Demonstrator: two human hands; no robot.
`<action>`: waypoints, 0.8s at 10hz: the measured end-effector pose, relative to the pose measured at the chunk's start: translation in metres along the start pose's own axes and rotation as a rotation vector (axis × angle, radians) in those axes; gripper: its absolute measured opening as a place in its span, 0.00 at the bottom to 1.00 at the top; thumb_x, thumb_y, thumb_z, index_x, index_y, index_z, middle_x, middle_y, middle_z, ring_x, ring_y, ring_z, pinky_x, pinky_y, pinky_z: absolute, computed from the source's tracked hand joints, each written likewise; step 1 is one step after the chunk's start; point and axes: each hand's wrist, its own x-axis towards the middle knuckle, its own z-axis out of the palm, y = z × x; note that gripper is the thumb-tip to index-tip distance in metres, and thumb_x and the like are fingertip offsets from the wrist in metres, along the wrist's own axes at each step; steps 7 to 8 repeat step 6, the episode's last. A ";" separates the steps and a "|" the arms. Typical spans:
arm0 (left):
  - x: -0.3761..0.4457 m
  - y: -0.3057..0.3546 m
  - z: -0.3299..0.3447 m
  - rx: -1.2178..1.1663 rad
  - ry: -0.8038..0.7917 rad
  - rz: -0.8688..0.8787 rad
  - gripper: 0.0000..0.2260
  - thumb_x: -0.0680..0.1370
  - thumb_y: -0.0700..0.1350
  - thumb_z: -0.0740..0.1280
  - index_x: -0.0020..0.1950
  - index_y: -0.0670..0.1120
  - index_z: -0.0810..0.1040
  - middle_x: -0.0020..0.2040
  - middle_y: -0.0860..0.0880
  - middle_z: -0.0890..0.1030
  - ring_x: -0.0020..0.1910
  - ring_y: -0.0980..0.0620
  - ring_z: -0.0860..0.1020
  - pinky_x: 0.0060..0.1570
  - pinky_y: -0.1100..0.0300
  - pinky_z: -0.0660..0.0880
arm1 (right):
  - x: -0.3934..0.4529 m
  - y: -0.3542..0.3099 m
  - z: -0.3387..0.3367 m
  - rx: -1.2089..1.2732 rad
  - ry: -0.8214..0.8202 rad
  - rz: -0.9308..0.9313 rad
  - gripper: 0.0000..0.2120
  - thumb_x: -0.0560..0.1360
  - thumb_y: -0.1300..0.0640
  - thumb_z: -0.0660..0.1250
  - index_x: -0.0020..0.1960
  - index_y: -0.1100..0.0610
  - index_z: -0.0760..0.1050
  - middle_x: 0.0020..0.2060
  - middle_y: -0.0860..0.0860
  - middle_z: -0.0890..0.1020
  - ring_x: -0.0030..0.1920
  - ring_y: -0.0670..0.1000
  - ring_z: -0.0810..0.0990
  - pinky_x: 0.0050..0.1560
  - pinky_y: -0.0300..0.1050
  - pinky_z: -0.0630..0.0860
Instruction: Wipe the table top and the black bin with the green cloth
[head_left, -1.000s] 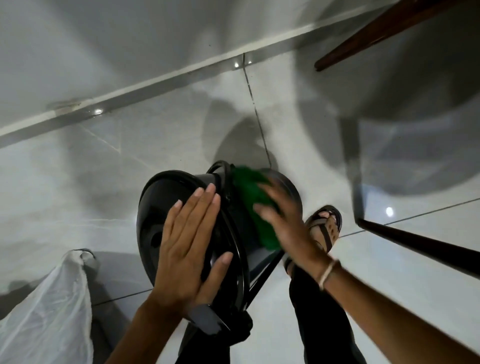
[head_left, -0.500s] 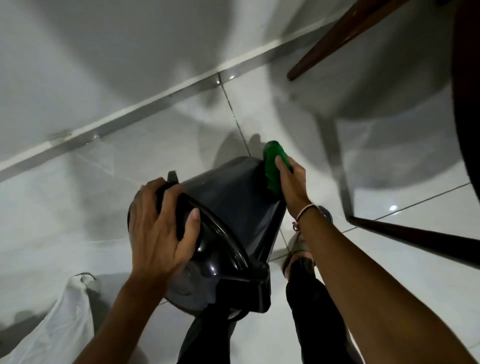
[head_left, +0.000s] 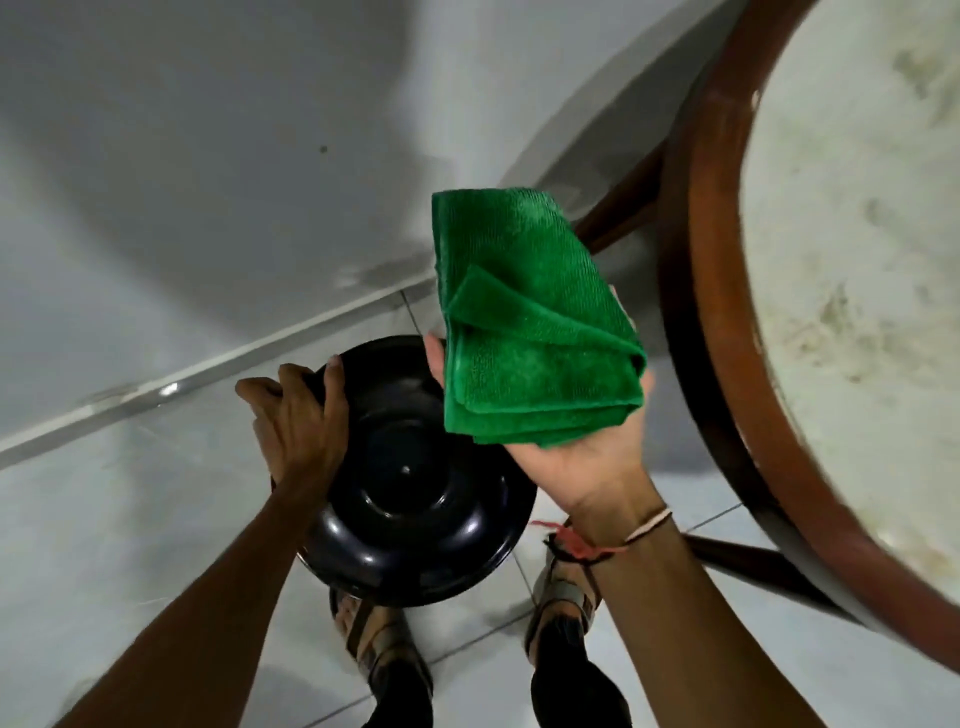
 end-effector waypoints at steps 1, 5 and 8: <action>0.008 0.001 -0.001 0.014 -0.021 -0.006 0.25 0.87 0.59 0.59 0.68 0.39 0.75 0.69 0.34 0.67 0.70 0.32 0.71 0.69 0.37 0.71 | -0.019 -0.009 0.021 -0.119 0.020 -0.077 0.27 0.72 0.46 0.71 0.68 0.56 0.76 0.62 0.62 0.81 0.60 0.66 0.81 0.67 0.62 0.80; -0.090 0.079 -0.077 0.036 0.000 0.319 0.32 0.82 0.65 0.53 0.76 0.44 0.73 0.75 0.36 0.69 0.76 0.33 0.69 0.75 0.31 0.65 | -0.129 -0.148 0.078 -2.567 1.016 -0.600 0.26 0.81 0.44 0.60 0.77 0.51 0.74 0.80 0.60 0.69 0.78 0.63 0.69 0.78 0.58 0.68; -0.119 0.131 -0.112 0.087 0.015 0.478 0.37 0.83 0.69 0.51 0.79 0.44 0.73 0.80 0.34 0.69 0.79 0.30 0.69 0.75 0.29 0.66 | -0.120 -0.158 0.078 -2.661 0.966 -0.300 0.31 0.85 0.38 0.56 0.85 0.46 0.57 0.87 0.61 0.50 0.87 0.62 0.49 0.85 0.65 0.49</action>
